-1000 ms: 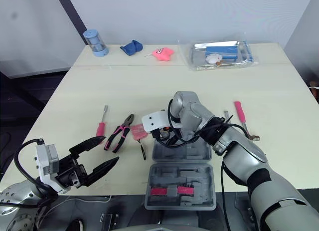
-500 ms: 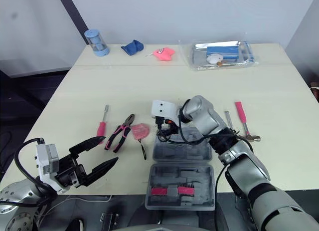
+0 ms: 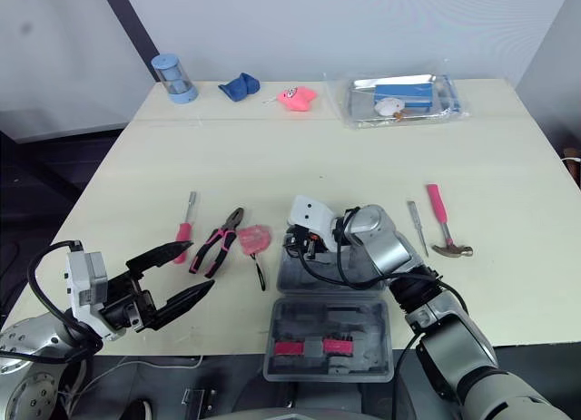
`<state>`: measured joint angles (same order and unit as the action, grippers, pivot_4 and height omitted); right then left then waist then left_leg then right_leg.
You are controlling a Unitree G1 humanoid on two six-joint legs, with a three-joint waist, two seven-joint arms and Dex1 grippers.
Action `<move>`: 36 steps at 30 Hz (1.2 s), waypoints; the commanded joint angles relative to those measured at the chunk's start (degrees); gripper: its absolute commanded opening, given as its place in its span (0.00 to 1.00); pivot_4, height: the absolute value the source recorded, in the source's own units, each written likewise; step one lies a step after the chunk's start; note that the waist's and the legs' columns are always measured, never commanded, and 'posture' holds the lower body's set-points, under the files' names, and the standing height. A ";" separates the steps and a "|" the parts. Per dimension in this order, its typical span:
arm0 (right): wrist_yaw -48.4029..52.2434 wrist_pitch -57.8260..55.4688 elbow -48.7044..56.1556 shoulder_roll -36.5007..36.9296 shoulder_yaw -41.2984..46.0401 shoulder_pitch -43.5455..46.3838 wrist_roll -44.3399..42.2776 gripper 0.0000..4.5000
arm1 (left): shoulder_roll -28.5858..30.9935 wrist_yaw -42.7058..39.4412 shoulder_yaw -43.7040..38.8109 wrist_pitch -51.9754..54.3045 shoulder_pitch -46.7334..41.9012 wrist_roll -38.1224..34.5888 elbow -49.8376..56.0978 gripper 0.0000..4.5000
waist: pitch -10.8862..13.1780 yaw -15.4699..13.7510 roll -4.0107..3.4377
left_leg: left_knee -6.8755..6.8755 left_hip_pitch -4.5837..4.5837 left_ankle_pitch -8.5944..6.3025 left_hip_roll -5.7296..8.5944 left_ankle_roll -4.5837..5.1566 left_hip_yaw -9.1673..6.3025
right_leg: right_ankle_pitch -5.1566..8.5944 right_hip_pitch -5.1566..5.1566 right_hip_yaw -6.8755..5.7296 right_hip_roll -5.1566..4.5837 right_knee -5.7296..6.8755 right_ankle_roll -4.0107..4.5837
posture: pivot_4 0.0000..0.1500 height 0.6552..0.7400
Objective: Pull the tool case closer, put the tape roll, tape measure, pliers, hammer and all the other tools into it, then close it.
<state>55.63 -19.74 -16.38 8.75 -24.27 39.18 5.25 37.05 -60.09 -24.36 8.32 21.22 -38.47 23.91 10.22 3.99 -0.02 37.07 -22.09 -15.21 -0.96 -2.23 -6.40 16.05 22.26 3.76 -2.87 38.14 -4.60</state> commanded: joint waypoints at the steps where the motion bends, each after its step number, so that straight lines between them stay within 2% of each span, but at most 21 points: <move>1: -1.11 1.00 -0.04 -0.74 0.41 0.55 -0.88 0.38 | 0.89 -0.66 -1.52 0.19 -0.13 -1.04 -0.16 1.00 | 0.00 -0.03 0.00 | 0.00 0.00 0.00 0.00 0.00 0.00 | 0.00 0.00 0.00 0.00 0.00 0.00 | 1.00 1.00; 16: -2.72 0.64 -10.10 -0.76 -1.20 0.68 0.69 0.38 | 1.65 -1.06 -1.75 1.11 -1.19 -1.01 -0.40 1.00 | -0.01 0.07 0.01 | 0.00 0.05 0.00 0.00 0.00 0.02 | 0.00 -0.02 0.02 0.00 0.03 0.00 | 1.00 1.00; 21: -2.56 1.41 -8.88 -0.89 -0.57 0.19 -0.20 0.38 | 1.71 -1.08 -1.93 1.29 -1.23 -1.04 -0.44 1.00 | -0.02 0.06 0.02 | 0.00 0.11 0.00 0.00 0.00 0.02 | 0.00 -0.06 0.04 0.02 0.06 0.00 | 1.00 1.00; 25: -1.62 3.27 -3.90 0.23 1.17 -0.56 -2.17 0.38 | 1.54 -0.82 -2.20 1.42 -1.06 -1.26 -0.28 1.00 | -0.01 -0.02 0.02 | 0.00 0.10 0.00 -0.01 0.00 0.02 | 0.00 -0.06 0.04 0.01 0.06 0.00 | 1.00 1.00; 30: -0.50 3.44 7.42 3.60 4.75 -3.90 -6.39 0.38 | 0.38 0.44 -3.51 1.45 -0.95 -2.16 -0.87 1.00 | -0.01 -0.14 0.02 | 0.00 0.02 0.00 0.00 0.00 0.01 | 0.00 -0.02 0.03 0.00 0.03 0.00 | 1.00 1.00; 36: -3.50 0.79 21.07 8.29 12.59 -12.71 -12.11 0.38 | -0.80 2.08 -5.45 1.67 -1.30 -3.36 -3.23 1.00 | -0.01 -0.53 0.04 | 0.01 0.01 0.00 0.00 0.01 -0.01 | 0.00 -0.04 0.02 0.00 0.00 0.00 | 1.00 1.00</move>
<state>53.16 -18.86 0.68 16.43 -14.27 27.22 -5.00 36.37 -58.35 -27.71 10.23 19.76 -40.72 20.63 10.21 3.47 0.02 37.08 -22.08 -15.22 -0.97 -2.22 -6.40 16.05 22.22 3.78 -2.87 38.12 -4.60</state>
